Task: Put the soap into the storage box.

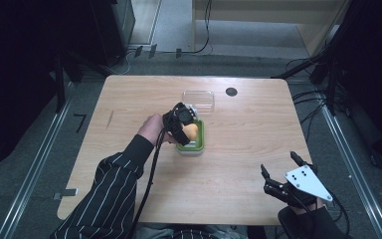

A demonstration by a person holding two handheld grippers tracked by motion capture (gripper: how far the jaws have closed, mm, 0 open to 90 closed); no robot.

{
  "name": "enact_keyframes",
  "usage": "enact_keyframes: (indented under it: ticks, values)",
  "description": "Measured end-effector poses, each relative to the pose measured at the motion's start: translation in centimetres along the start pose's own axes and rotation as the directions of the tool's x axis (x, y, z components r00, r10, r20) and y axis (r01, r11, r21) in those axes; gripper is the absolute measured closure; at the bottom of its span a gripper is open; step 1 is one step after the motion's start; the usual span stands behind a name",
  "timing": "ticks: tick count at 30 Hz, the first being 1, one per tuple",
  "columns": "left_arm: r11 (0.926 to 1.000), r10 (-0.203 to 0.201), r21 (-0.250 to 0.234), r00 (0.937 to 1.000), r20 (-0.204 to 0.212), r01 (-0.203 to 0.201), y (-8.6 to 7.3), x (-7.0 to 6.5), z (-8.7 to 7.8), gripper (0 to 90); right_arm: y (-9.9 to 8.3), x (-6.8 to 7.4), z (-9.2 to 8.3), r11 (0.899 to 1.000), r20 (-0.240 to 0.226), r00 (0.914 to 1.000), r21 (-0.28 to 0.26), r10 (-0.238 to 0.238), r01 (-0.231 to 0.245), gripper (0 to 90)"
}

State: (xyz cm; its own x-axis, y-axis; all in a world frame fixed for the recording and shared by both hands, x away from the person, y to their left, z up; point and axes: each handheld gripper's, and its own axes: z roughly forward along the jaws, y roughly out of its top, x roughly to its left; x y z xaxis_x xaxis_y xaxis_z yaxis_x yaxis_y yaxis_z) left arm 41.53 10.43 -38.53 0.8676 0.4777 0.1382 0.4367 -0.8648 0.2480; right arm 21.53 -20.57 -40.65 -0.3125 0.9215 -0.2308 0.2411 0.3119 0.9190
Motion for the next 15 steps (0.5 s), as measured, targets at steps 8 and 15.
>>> enact_keyframes:
  ticks: [8, 15]
  values:
    - [0.9999, -0.010, -0.001, 0.9999, -0.001, 0.010, 0.3, 0.7, 0.6, 39.5, 0.0, 0.0, 0.0, 1.000, 0.000, 1.0000, 0.000, -0.001, 0.001, 13.3]
    - [0.9999, -0.012, -0.004, 0.9997, -0.019, 0.012, 0.5, 1.1, 1.1, 39.5, 0.0, 0.0, 0.0, 1.000, 0.001, 1.0000, 0.001, -0.003, 0.003, 13.3]
